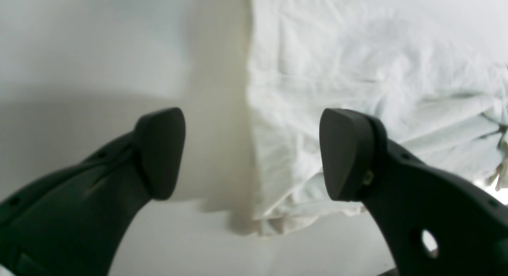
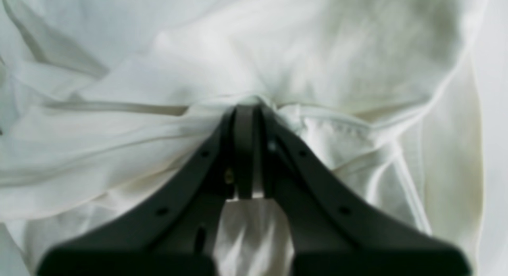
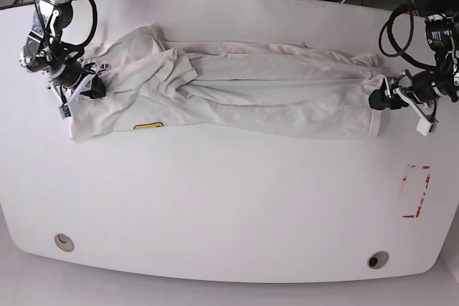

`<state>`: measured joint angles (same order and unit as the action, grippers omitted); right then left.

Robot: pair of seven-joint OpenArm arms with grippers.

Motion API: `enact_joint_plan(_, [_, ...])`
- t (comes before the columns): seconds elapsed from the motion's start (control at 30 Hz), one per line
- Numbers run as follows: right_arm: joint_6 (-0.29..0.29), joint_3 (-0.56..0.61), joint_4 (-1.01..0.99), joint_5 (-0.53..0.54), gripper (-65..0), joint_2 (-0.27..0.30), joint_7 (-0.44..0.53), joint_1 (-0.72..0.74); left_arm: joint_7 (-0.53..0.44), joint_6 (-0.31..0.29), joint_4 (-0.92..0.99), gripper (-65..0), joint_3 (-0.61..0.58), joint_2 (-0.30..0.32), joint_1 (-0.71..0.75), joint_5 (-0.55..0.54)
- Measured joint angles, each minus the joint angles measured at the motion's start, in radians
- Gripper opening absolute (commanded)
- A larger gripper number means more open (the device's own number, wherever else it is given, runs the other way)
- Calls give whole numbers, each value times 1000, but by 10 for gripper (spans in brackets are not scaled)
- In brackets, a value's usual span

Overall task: Layout the t-shirt on the table in an organized manner, then fold the t-shirt properly
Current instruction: 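Grasp the strip end with the right gripper and regrip with the left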

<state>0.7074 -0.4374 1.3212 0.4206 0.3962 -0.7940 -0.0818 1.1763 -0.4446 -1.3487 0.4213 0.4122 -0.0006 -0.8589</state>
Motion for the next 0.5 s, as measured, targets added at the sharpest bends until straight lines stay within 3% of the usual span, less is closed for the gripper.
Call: enact_joint_plan(0.5, [0, -2, 0, -1, -612, -1, 0, 0, -19, 0, 1, -151, -50, -74, 14, 0])
